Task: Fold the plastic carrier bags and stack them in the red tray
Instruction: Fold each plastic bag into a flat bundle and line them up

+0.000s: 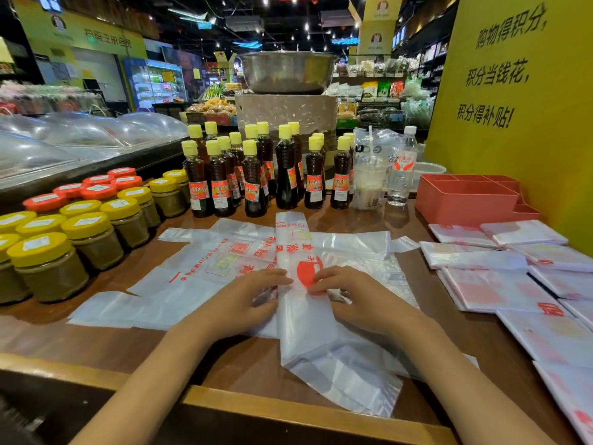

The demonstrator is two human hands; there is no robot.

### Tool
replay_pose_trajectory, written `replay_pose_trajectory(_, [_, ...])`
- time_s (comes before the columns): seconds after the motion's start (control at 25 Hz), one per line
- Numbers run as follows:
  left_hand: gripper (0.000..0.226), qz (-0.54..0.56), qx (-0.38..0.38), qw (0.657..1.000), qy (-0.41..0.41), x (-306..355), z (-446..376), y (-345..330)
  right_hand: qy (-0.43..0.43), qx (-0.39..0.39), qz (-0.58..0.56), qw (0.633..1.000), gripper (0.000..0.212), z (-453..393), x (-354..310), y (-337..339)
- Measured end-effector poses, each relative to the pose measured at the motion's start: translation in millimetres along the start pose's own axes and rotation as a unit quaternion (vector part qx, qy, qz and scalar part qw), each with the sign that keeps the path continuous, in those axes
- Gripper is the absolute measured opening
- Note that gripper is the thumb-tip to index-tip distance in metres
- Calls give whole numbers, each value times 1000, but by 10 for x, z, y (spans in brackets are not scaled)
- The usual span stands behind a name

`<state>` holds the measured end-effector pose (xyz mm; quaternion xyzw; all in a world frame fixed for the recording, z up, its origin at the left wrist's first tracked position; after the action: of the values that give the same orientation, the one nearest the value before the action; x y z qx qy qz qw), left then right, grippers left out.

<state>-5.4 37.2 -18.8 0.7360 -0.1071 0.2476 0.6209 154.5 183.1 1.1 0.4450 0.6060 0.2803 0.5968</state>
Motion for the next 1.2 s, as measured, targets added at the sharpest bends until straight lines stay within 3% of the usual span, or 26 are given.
replay_pose_trajectory(0.2, [40,-2,-16,1000,-16,121,62,39,-27,-2,-14,1000,31,16,61,-72])
replay_pose_trajectory(0.36, [50,-120,-34,991,-40,290,87,25,-36,7,-58,998,32,66,40,-58])
replay_pose_trajectory(0.44, [49,-128,-37,990,-54,329,73,4,-71,26,-121,990,26,102,27,-19])
replay_pose_trajectory(0.52, [47,-88,-12,994,-71,292,26,16,-91,45,-137,985,22,131,6,-2])
replay_pose_trajectory(0.6, [71,-80,76,993,-37,182,-4,87,-80,70,-139,985,21,119,-16,-2])
replay_pose_trajectory(0.68, [37,-24,151,988,5,125,-13,99,-104,115,-167,974,21,92,15,12])
replay_pose_trajectory(0.76, [24,20,162,986,34,178,-21,73,-140,146,-140,969,14,60,40,0])
replay_pose_trajectory(0.96, [19,-14,123,991,53,189,-53,17,-170,131,-20,977,17,35,7,-72])
replay_pose_trajectory(1.08, [26,-30,80,995,46,164,-31,-29,-132,105,7,986,9,26,-25,-79])
replay_pose_trajectory(1.2, [35,-36,52,998,19,200,-49,-59,-88,85,-4,992,19,-6,-59,-116])
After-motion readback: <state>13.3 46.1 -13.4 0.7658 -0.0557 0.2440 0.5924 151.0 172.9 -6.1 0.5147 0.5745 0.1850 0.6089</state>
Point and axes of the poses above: each hand's wrist, its own z-axis away from the middle knuckle, its own y-axis out of the back of the hand, x = y × z, the point moved 5 cm from there along -z, towards the middle knuckle, and after that the axes turned 5 degrees about -x, right-handed, at the moved point
